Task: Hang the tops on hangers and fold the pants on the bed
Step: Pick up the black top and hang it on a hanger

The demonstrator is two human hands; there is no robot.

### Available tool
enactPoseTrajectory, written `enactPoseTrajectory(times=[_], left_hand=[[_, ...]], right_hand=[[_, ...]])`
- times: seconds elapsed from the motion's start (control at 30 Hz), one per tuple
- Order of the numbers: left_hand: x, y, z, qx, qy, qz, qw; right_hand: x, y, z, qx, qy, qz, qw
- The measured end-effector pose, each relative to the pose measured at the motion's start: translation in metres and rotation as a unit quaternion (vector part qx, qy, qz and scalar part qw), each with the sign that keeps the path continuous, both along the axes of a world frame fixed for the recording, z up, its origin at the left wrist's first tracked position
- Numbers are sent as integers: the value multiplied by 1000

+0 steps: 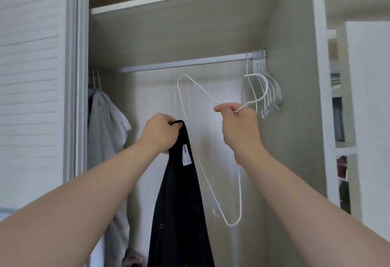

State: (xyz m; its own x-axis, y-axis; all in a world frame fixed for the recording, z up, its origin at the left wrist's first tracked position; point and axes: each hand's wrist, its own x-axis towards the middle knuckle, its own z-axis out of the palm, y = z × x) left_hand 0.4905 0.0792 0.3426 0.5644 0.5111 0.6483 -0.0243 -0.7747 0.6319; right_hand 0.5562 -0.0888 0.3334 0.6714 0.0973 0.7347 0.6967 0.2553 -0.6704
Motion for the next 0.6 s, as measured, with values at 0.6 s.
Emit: enactPoseTrajectory(times=[0.6], left_hand=[[-137, -219, -243, -197, 47, 87, 975]], right_hand=[[-114, -285, -274, -141, 67, 139, 978]])
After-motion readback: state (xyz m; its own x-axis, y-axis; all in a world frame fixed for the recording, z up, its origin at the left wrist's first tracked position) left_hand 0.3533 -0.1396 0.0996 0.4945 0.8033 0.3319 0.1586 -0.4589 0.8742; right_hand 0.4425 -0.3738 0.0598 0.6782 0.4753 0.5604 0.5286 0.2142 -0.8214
